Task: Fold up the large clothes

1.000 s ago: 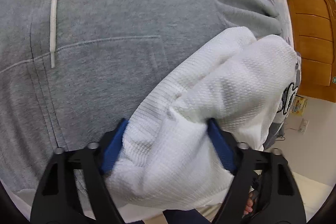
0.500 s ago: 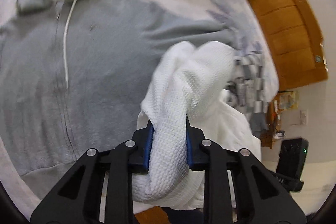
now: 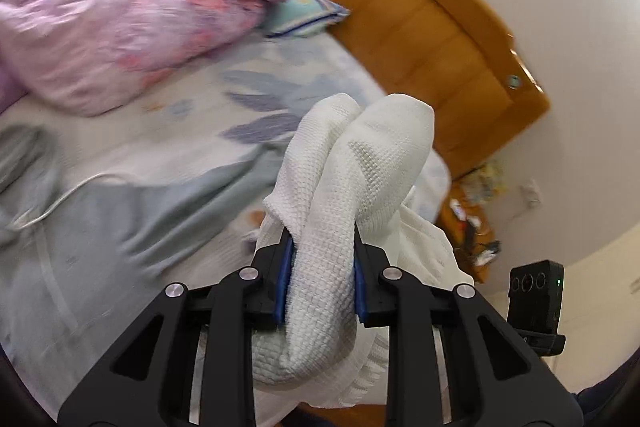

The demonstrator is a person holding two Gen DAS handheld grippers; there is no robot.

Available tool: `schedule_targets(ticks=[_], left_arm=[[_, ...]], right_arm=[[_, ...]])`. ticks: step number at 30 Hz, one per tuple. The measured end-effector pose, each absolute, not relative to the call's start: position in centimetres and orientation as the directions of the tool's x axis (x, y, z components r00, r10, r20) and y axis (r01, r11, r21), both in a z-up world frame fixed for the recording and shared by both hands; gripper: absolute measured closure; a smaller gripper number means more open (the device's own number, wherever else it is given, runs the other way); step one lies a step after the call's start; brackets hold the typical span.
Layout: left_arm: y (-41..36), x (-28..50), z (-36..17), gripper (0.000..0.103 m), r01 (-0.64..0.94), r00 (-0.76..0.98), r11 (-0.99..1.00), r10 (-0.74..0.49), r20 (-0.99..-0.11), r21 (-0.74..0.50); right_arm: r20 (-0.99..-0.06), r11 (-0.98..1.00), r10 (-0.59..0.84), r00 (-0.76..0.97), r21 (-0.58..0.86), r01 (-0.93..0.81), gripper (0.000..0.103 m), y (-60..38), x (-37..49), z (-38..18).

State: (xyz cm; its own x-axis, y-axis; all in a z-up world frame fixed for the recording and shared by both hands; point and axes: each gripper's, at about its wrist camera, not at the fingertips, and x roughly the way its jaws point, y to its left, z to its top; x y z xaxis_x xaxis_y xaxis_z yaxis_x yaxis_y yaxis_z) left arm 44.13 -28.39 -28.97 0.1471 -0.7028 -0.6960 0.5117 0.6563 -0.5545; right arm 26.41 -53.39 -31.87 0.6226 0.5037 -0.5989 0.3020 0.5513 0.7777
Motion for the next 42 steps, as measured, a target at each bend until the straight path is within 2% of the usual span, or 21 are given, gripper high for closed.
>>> schedule_targets(ticks=[4, 7, 10, 12, 14, 18, 19, 20, 21, 23, 26, 30, 33, 38, 39, 40, 42], left_arm=[[-35.5, 46.5, -33.9, 0.078, 0.499, 0.014, 0.603, -0.723, -0.690, -0.622], [-39.5, 48.3, -40.4, 0.078, 0.443, -0.045, 0.648, -0.674, -0.737, -0.620], [-42.2, 49.7, -47.5, 0.075, 0.390, -0.061, 0.760, -0.542, -0.838, -0.520], [-42.5, 50.4, -49.6, 0.067, 0.373, -0.008, 0.814, -0.476, -0.879, -0.444], [-42.3, 50.9, -50.0, 0.065, 0.353, -0.032, 0.811, -0.489, -0.872, -0.467], [-41.1, 51.0, -48.5, 0.054, 0.327, -0.049, 0.812, -0.496, -0.867, -0.483], [-40.3, 50.8, -47.6, 0.051, 0.319, -0.019, 0.815, -0.505, -0.863, -0.484], [-39.0, 50.4, -46.1, 0.036, 0.304, 0.032, 0.815, -0.526, -0.850, -0.493], [-37.4, 49.9, -44.5, 0.032, 0.274, 0.088, 0.823, -0.537, -0.839, -0.498], [-35.4, 48.8, -42.8, 0.032, 0.248, 0.125, 0.816, -0.561, -0.818, -0.522], [-34.4, 46.6, -41.7, 0.032, 0.237, 0.117, 0.796, -0.593, -0.797, -0.557], [-36.4, 44.7, -45.0, 0.038, 0.222, 0.037, 0.813, -0.559, -0.828, -0.539], [-37.7, 45.0, -48.0, 0.039, 0.203, 0.043, 0.841, -0.520, -0.853, -0.502], [-38.9, 46.0, -49.2, 0.039, 0.236, 0.029, 0.857, -0.477, -0.879, -0.457], [-39.4, 46.0, -49.3, 0.039, 0.263, 0.030, 0.862, -0.457, -0.889, -0.434], [-39.5, 46.0, -49.5, 0.039, 0.277, 0.030, 0.864, -0.445, -0.895, -0.421], [-39.5, 46.5, -50.2, 0.039, 0.274, 0.024, 0.864, -0.444, -0.896, -0.422]], right_arm=[[-0.659, 0.526, 0.436, 0.613, 0.740, 0.420, 0.084, -57.5, 25.6, -34.1], [-0.727, 0.528, 0.413, 0.549, 0.682, 0.507, 0.084, -59.6, 25.8, -38.3], [-0.839, 0.569, 0.379, 0.390, 0.544, 0.617, 0.082, -60.7, 26.2, -44.6], [-0.886, 0.585, 0.353, 0.301, 0.461, 0.667, 0.079, -60.9, 25.7, -48.2], [-0.899, 0.611, 0.352, 0.260, 0.431, 0.664, 0.076, -61.1, 25.0, -49.8], [-0.918, 0.688, 0.311, 0.245, 0.395, 0.609, 0.074, -60.4, 24.5, -48.0], [-0.928, 0.723, 0.296, 0.227, 0.373, 0.582, 0.074, -60.2, 24.3, -46.9], [-0.938, 0.751, 0.269, 0.217, 0.345, 0.562, 0.074, -60.2, 24.1, -46.0], [-0.950, 0.789, 0.235, 0.206, 0.310, 0.530, 0.074, -60.6, 23.8, -44.8], [-0.970, 0.864, 0.149, 0.190, 0.222, 0.452, 0.073, -59.8, 24.4, -42.4], [-0.958, 0.920, 0.120, 0.262, 0.206, 0.332, 0.068, -58.6, 26.0, -39.8], [-0.923, 0.938, 0.164, 0.349, 0.255, 0.233, 0.067, -57.7, 32.1, -39.4], [-0.886, 0.941, 0.172, 0.430, 0.276, 0.194, 0.067, -57.5, 37.6, -39.6], [-0.848, 0.910, 0.263, 0.460, 0.376, 0.172, 0.072, -58.2, 45.4, -42.5], [-0.867, 0.923, 0.240, 0.438, 0.343, 0.173, 0.074, -58.0, 46.8, -43.7], [-0.898, 0.944, 0.172, 0.404, 0.268, 0.195, 0.081, -58.2, 47.8, -45.4], [-0.921, 0.933, 0.162, 0.355, 0.260, 0.249, 0.081, -59.5, 47.9, -48.3]])
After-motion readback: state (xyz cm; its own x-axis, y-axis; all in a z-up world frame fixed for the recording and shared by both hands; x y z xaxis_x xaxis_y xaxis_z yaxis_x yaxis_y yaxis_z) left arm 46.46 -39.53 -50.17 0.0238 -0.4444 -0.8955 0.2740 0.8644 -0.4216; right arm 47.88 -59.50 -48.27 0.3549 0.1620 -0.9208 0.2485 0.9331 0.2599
